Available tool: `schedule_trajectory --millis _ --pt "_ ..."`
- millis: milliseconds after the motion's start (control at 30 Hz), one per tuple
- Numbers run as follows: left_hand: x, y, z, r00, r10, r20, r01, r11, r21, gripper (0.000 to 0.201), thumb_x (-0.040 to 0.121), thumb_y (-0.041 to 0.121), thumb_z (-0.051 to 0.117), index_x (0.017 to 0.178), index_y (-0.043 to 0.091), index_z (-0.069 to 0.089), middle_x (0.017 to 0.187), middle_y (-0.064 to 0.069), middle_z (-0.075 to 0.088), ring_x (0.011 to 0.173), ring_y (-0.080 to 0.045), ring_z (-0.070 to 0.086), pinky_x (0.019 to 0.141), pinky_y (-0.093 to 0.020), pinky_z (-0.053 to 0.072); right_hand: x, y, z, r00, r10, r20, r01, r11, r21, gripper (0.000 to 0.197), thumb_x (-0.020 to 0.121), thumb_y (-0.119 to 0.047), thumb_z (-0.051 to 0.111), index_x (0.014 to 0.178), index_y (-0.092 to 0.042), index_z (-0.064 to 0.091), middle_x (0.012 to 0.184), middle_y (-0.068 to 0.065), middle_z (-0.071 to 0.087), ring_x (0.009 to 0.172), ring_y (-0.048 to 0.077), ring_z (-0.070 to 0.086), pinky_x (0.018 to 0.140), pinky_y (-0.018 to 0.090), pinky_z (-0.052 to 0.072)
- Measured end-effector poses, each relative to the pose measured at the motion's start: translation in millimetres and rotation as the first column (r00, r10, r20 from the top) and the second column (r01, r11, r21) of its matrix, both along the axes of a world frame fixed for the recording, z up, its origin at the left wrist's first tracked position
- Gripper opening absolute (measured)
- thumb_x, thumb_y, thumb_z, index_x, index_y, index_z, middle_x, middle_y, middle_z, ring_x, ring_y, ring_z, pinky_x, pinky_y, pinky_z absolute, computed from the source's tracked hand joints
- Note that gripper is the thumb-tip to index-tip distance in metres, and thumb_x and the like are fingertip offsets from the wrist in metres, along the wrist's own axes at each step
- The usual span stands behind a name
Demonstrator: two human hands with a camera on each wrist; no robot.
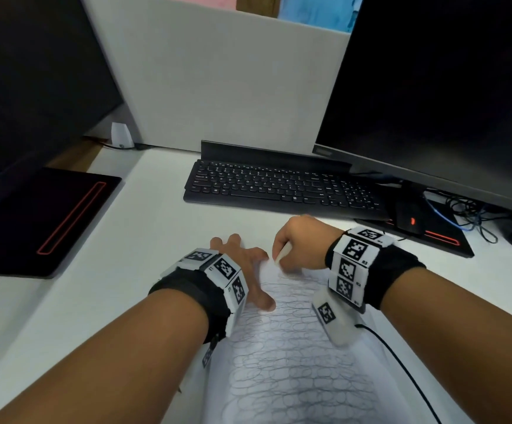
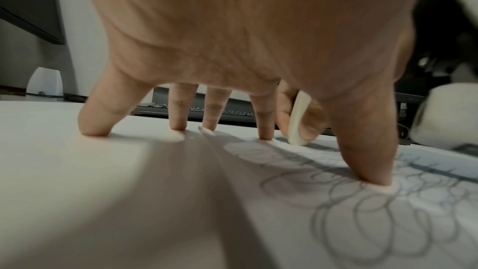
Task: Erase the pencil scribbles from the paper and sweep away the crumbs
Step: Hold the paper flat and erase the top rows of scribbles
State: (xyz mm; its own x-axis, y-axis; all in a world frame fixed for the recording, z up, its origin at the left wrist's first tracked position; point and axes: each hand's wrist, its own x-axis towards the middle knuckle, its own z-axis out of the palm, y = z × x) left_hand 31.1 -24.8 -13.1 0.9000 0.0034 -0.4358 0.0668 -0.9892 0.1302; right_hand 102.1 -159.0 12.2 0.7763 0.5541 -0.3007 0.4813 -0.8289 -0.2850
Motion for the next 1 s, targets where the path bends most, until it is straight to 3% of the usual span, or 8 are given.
schedule_trajectory --millis 100,200,333,467,600,700,833,1000 --pt "0.2 -0.2 1.7 1.0 0.006 -0.012 -0.006 1.0 -0.005 0.087 0.07 0.069 0.069 0.145 0.046 0.031 0.144 -0.004 0.03 0.133 -0.029 0.029 0.099 -0.046 0.039 -6.7 3.0 -1.3 0.996 0.071 -0.051 -0.073 0.997 -0.033 0.016 0.075 -0.012 0.072 0.081 -0.027 0.074 0.067 -0.016 0.06 0.061 0.001 0.055 0.055 0.019 0.044" --pt "0.0 -0.2 0.4 1.0 -0.001 -0.007 0.001 1.0 -0.006 0.089 0.07 0.069 0.069 0.146 0.047 0.029 0.145 -0.004 0.03 0.134 -0.029 0.028 0.1 -0.046 0.038 -1.8 0.4 -1.0 1.0 0.002 -0.012 -0.002 1.0 0.001 0.014 0.076 -0.014 0.071 0.081 -0.027 0.073 0.075 -0.015 0.063 0.069 0.005 0.059 0.058 0.021 0.047" --pt "0.2 -0.3 2.2 1.0 0.008 -0.021 -0.008 1.0 -0.009 0.088 0.071 0.068 0.069 0.146 0.046 0.029 0.149 -0.005 0.027 0.136 -0.031 0.026 0.103 -0.048 0.037 -7.4 3.3 -1.0 0.997 0.062 -0.046 -0.064 0.997 -0.046 0.015 0.076 -0.013 0.071 0.083 -0.026 0.074 0.063 -0.016 0.058 0.056 -0.002 0.052 0.054 0.018 0.042" --pt "0.4 -0.6 0.4 1.0 -0.001 -0.007 0.001 1.0 -0.005 0.09 0.071 0.069 0.069 0.147 0.048 0.026 0.147 -0.004 0.028 0.136 -0.029 0.027 0.101 -0.046 0.038 -2.8 0.3 0.5 1.0 -0.011 -0.011 0.011 1.0 -0.003 0.014 0.077 -0.015 0.071 0.08 -0.028 0.071 0.075 -0.015 0.06 0.071 0.007 0.059 0.061 0.022 0.047" --pt "0.4 -0.5 1.2 1.0 0.002 -0.016 -0.002 1.0 0.005 0.09 0.071 0.068 0.069 0.148 0.046 0.027 0.148 -0.005 0.027 0.136 -0.031 0.027 0.103 -0.047 0.037 -8.4 2.2 1.7 0.996 0.068 -0.054 -0.072 0.995 -0.065 0.015 0.076 -0.013 0.072 0.083 -0.026 0.073 0.059 -0.016 0.056 0.056 -0.001 0.051 0.053 0.018 0.041" --pt "0.1 -0.5 -1.7 1.0 -0.002 -0.002 0.002 1.0 0.002 0.09 0.07 0.07 0.068 0.147 0.048 0.026 0.147 -0.004 0.029 0.136 -0.03 0.027 0.103 -0.047 0.037 -1.7 -2.9 2.0 1.0 -0.001 -0.006 0.001 1.0 -0.022 0.013 0.076 -0.016 0.072 0.081 -0.028 0.071 0.074 -0.014 0.062 0.068 0.004 0.057 0.06 0.022 0.048" --pt "0.5 -0.1 -0.6 1.0 0.005 -0.012 -0.005 1.0 0.008 0.091 0.07 0.07 0.068 0.147 0.047 0.026 0.148 -0.004 0.028 0.136 -0.031 0.027 0.103 -0.048 0.037 -7.4 -1.4 1.7 0.995 0.08 -0.064 -0.085 0.993 -0.078 0.013 0.077 -0.015 0.072 0.08 -0.028 0.071 0.065 -0.015 0.057 0.059 0.0 0.051 0.053 0.017 0.04" --pt "1.0 -0.6 -1.9 1.0 0.003 0.0 -0.003 1.0 0.011 0.091 0.07 0.071 0.068 0.146 0.049 0.026 0.145 -0.003 0.03 0.135 -0.03 0.028 0.101 -0.046 0.038 -1.9 -5.5 1.7 1.0 0.011 -0.021 -0.011 1.0 -0.029 0.013 0.077 -0.015 0.071 0.082 -0.027 0.071 0.071 -0.015 0.059 0.064 0.002 0.056 0.056 0.019 0.044"
